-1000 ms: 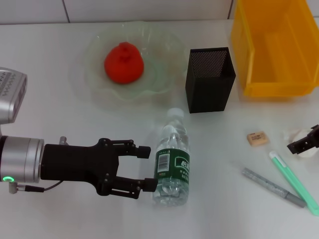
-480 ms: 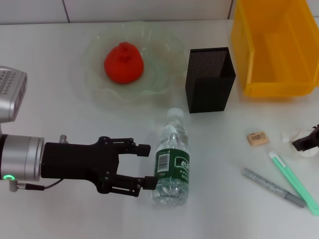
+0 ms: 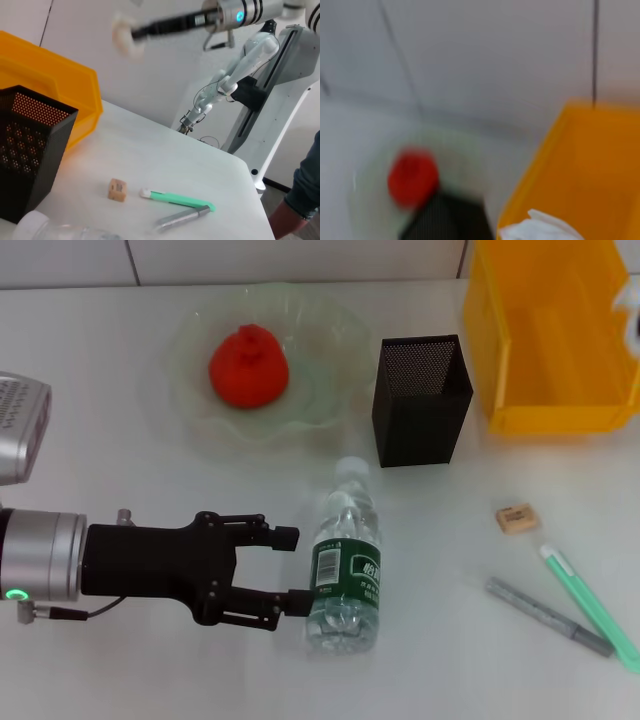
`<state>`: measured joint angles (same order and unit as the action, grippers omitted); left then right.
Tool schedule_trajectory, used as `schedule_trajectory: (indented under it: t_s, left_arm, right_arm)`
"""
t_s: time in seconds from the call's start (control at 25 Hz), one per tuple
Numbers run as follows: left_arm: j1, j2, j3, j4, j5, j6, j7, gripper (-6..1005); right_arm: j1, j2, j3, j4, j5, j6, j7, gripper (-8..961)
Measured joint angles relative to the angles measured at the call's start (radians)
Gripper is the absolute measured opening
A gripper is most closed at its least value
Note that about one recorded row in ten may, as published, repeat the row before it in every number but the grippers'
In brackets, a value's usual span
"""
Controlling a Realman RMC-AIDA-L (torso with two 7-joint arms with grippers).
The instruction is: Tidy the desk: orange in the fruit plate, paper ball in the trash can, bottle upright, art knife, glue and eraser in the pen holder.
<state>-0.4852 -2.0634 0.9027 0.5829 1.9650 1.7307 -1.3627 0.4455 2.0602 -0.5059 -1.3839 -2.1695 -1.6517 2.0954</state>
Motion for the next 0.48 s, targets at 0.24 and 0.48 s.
schedule_trajectory:
  t_s: [0.24, 0.48]
  left_arm:
    - [0.002, 0.0, 0.0, 0.0, -0.002, -0.001, 0.001, 827]
    - [0.001, -0.001, -0.001, 0.0, -0.005, -0.001, -0.003, 825]
  right_arm:
    - [-0.002, -0.001, 0.068, 0.281, 0.286, 0.202, -0.25, 523]
    - [0.041, 0.016, 0.047, 0.473, 0.345, 0.394, -0.394, 529]
